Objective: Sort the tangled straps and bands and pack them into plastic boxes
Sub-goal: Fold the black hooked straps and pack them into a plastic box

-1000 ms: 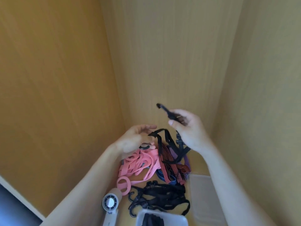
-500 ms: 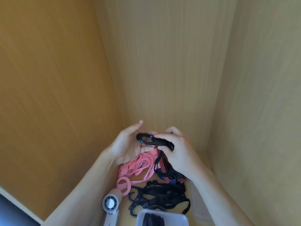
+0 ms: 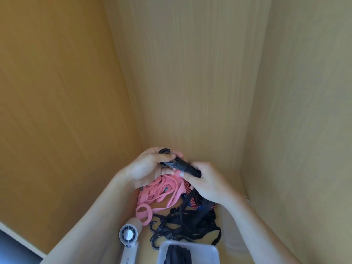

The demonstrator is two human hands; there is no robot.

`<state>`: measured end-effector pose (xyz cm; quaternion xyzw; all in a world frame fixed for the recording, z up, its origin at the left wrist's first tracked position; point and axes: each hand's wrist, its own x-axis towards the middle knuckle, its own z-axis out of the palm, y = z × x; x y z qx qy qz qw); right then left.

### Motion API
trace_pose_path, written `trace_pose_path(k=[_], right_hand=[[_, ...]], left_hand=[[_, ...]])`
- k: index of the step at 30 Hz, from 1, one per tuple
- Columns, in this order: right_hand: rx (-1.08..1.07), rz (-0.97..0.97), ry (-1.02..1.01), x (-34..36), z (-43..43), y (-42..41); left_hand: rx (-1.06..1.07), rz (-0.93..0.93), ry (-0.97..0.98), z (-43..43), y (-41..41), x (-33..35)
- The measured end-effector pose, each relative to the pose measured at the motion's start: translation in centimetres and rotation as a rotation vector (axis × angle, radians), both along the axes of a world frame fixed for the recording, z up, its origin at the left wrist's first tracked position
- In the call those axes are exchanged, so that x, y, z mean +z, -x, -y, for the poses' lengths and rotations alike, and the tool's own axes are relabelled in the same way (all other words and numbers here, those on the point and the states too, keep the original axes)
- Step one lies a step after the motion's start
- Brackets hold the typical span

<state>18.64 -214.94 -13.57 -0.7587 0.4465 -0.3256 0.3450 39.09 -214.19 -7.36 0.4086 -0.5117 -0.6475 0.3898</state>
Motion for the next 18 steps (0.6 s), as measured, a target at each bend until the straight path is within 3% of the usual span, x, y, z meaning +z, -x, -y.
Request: trace_pose_path(k=[4, 8, 11, 18], right_hand=[[0.017, -0.068, -0.002, -0.6, 0.4, 0.5], [0.014, -0.164, 0.049, -0.9, 0.3, 0.4], [0.037, -0.238, 0.054, -0.4, -0.2, 0.1], [0.052, -0.421, 0.217, 0.7, -1.0, 0.3]], left_hand=[[0.122, 0.573, 0.266, -0.4, 0.0, 0.6], [-0.092, 0.953, 0.437, -1.9, 1.5, 1.9], [-0.24, 1.047, 0.383, -2.1, 3.2, 1.7], [-0.354, 1.11, 0.258, -1.2, 2.6, 0.9]])
